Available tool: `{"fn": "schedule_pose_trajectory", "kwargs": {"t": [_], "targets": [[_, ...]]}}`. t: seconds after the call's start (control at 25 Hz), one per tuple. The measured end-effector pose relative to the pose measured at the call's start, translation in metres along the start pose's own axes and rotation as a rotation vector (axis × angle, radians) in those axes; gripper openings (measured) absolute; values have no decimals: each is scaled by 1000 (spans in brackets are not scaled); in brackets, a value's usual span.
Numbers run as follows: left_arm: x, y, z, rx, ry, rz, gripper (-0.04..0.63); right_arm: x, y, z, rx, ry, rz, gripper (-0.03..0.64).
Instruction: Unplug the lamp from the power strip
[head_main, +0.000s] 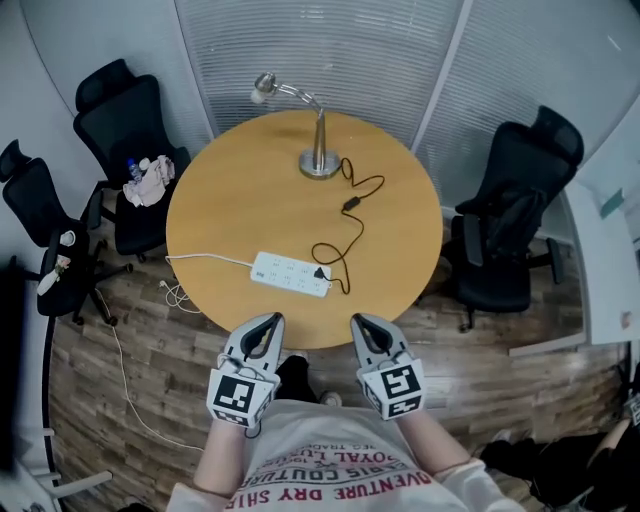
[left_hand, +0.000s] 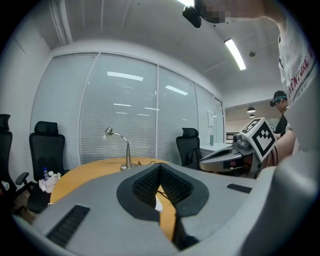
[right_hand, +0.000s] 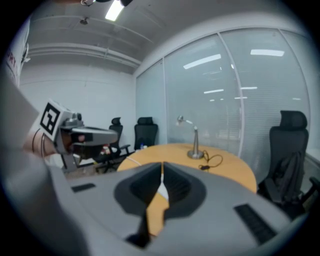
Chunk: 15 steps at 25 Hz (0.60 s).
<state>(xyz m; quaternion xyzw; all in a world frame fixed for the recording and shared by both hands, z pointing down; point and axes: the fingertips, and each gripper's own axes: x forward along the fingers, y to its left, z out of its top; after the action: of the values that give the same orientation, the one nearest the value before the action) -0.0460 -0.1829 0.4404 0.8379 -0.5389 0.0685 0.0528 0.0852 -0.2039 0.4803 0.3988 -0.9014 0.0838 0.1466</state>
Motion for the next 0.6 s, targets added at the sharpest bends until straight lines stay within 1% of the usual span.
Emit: {"fn": "schedule_pose_trajectory", "kwargs": {"t": [0.16,0.28,0.4,0.6], "targets": [[39,32,-3,7,17,-55,28,36,-9,6,8,34,-26,29],[71,58,-13,-9,58,-111,26,68,-12,7,23,81,-14,29],[103,74,-35,-34,125,-191,26,100,-14,0,19,142,2,31],[142,88,-90,-17,265,-320,26,143,-16,-13,2,228,2,31]]}}
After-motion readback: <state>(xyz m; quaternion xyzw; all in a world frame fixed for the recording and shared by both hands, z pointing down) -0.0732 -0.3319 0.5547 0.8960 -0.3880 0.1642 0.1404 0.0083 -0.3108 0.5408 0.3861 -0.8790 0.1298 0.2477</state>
